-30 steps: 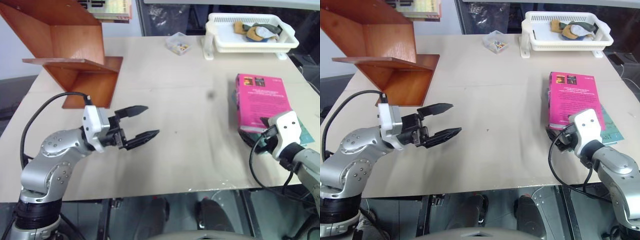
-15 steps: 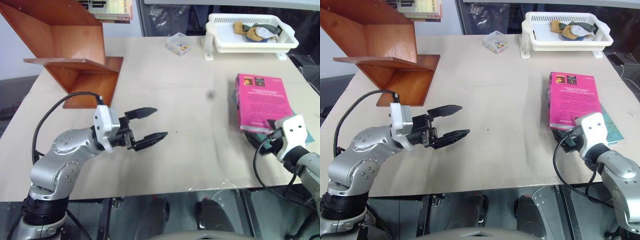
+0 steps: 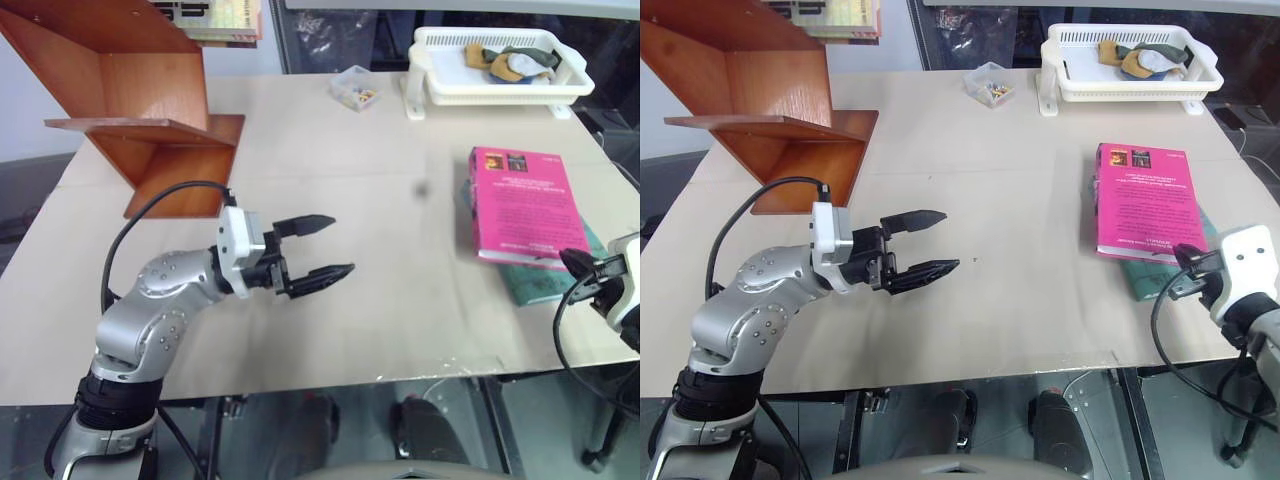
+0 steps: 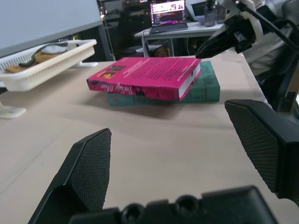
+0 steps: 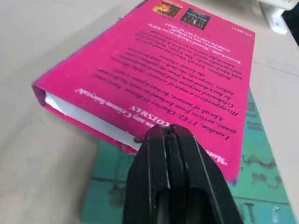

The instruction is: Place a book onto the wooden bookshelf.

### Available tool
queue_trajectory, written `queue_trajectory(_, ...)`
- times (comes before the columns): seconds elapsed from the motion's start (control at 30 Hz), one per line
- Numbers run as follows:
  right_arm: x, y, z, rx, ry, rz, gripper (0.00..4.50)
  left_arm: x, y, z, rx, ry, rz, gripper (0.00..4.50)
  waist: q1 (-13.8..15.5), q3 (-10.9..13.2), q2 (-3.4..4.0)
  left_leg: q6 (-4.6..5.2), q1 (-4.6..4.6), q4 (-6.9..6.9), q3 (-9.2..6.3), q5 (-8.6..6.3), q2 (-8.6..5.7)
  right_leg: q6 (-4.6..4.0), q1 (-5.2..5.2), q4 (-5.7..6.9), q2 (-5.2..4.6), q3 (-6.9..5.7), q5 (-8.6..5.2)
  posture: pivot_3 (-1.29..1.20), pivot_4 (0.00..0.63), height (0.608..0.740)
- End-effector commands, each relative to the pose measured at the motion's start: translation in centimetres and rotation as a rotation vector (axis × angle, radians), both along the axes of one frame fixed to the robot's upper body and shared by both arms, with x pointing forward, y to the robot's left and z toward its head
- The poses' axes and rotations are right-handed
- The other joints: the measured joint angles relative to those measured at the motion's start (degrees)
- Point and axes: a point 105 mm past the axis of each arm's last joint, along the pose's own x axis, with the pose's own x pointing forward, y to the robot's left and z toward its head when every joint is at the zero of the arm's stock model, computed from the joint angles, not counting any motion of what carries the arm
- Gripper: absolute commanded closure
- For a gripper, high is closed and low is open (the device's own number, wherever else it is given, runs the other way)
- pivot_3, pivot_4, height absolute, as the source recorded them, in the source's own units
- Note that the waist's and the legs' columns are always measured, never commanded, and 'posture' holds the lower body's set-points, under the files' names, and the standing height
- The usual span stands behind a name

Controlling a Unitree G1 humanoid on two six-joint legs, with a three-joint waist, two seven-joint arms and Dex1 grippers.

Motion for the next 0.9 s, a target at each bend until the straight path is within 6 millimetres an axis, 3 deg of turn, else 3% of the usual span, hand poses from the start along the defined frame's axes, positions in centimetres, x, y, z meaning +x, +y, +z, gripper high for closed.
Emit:
queue_trajectory(0.03,1.4,-4.0,1.9,-0.074,-0.005,-0.083,4.49,-0.1,-0.2,0.8,-0.005,-0.038,-0.029,0.0,0.0,0.0,0.0,0.01,0.0,0.03,0.05,0.0,-0.01,0.07,0.01,-0.02,0.0,0.04,0.04,0.0,0.15,0.74)
queue_trajectory(0.2,4.4,-7.3,3.0,-0.165,0.065,-0.084,4.49,-0.3,-0.1,1.0,-0.008,-0.045,-0.018,0.0,-0.2,0.0,0.05,0.02,0.03,0.03,0.16,0.01,0.04,0.09,0.0,-0.05,0.04,0.14,0.06,0.0,0.15,0.74)
queue_trajectory(0.43,9.1,-8.7,4.0,-0.179,0.11,-0.073,4.49,-1.2,0.1,0.9,-0.008,-0.045,0.017,0.0,-0.9,0.1,0.16,-0.08,-0.03,0.01,0.27,0.06,0.08,0.09,-0.05,-0.14,-0.01,0.23,0.06,0.0,0.15,0.74)
queue_trajectory(0.63,12.3,-7.7,3.3,-0.203,0.173,-0.034,4.49,-2.0,0.5,0.8,-0.016,-0.035,0.074,0.0,-1.4,0.1,0.18,-0.06,-0.05,0.02,0.35,0.05,0.08,0.1,-0.1,-0.19,-0.23,0.29,0.07,0.0,0.15,0.74)
queue_trajectory(0.9,14.1,-5.5,1.2,-0.223,0.235,0.046,4.49,-2.4,0.9,1.1,-0.019,-0.035,0.113,0.0,-1.2,0.1,0.2,-0.07,-0.15,0.02,0.34,0.06,0.04,0.1,-0.2,-0.18,-0.25,0.28,0.07,0.0,0.15,0.74)
